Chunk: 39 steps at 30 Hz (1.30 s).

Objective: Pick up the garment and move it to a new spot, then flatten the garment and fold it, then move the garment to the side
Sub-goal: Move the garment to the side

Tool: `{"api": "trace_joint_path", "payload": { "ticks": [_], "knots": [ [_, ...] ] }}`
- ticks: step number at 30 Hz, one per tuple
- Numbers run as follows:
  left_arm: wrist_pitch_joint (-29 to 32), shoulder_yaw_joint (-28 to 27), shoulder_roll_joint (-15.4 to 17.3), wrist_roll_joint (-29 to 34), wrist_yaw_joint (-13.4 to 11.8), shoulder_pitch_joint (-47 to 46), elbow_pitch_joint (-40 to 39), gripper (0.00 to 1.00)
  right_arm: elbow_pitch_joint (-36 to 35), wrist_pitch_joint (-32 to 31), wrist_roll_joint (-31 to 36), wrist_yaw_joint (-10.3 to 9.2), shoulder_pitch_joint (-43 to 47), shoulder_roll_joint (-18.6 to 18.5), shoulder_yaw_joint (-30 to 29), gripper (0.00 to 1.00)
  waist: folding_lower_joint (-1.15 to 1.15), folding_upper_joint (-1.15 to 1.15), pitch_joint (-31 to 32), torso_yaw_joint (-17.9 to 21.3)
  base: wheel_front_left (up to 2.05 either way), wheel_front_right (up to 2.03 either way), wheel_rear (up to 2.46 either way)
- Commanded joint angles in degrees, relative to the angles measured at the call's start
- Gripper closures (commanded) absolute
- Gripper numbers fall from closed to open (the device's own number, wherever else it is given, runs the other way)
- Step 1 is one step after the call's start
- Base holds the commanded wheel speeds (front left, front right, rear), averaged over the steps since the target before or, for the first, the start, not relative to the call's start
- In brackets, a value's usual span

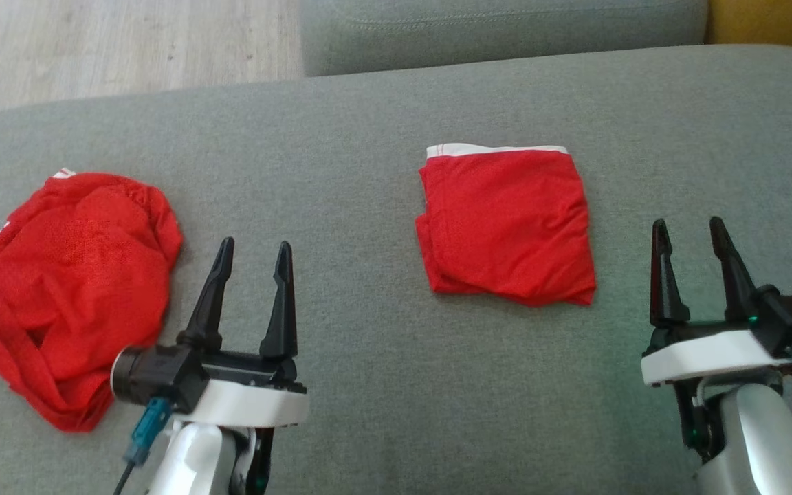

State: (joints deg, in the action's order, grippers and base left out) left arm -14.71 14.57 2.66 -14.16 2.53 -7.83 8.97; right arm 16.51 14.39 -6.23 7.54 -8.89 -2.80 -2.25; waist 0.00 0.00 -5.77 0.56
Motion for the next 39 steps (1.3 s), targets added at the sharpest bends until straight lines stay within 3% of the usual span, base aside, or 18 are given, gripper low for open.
{"api": "trace_joint_path", "payload": {
  "ticks": [1, 11, 22, 27, 28, 29, 30, 39],
  "knots": [
    [-0.3, -1.9, 0.2, 0.1, 0.1, -2.4, -2.2, 0.00, -2.1, 0.6, 0.1, -0.05, -2.6, -0.1, 1.0, 0.00, 0.00, 0.00, -0.5, -0.4, 0.00, 0.00, 0.00],
    [-0.3, 0.1, 0.2, -0.1, 0.1, -5.3, -3.0, 0.00, 1.4, -3.2, 3.4, -0.05, -8.4, -0.1, -0.1, 0.00, 0.00, 0.00, -5.8, -3.5, 0.00, 0.00, 0.00],
    [-0.3, 3.5, 0.2, -0.9, 0.0, -9.1, -2.5, 0.00, 16.0, -13.3, -0.1, -0.05, -16.3, -0.1, -1.8, 0.00, 0.00, 0.00, -10.9, -8.3, 0.00, 0.00, 0.00],
    [-0.3, 3.9, 0.2, -1.1, -0.3, -9.4, -2.4, 0.00, 21.6, -14.4, -0.9, -0.05, -18.4, -0.1, 0.0, 0.00, 0.00, 0.00, -11.6, -9.0, 0.00, 0.00, 0.00],
    [-0.3, 3.9, 0.2, -1.1, -0.3, -9.5, -2.4, 0.00, 22.4, -14.1, -0.8, -0.05, -18.9, -0.1, 0.3, 0.33, 0.00, 0.00, -11.6, -9.0, 0.00, 0.00, 0.00],
    [-0.3, 3.9, 0.2, -1.1, -0.4, -9.5, -2.3, 0.00, 22.9, -13.8, -0.5, -0.05, -19.4, -0.1, 0.6, 0.77, 0.00, 0.00, -11.7, -9.0, 0.00, 0.00, 0.00],
    [-0.3, 3.9, 0.2, -1.1, -0.4, -9.5, -2.3, 0.00, 23.3, -13.1, 0.0, -0.05, -19.9, -0.1, 1.0, 1.00, 0.00, 0.00, -11.7, -8.9, 0.00, 0.00, 0.00],
    [-0.3, 5.0, 0.2, -0.7, -0.3, -10.2, -1.9, 0.00, 24.5, -7.7, 6.8, -0.05, -23.0, -1.2, 3.3, 1.00, 0.00, 0.00, -10.5, -5.5, 0.00, 0.00, 0.00]
  ]
}}
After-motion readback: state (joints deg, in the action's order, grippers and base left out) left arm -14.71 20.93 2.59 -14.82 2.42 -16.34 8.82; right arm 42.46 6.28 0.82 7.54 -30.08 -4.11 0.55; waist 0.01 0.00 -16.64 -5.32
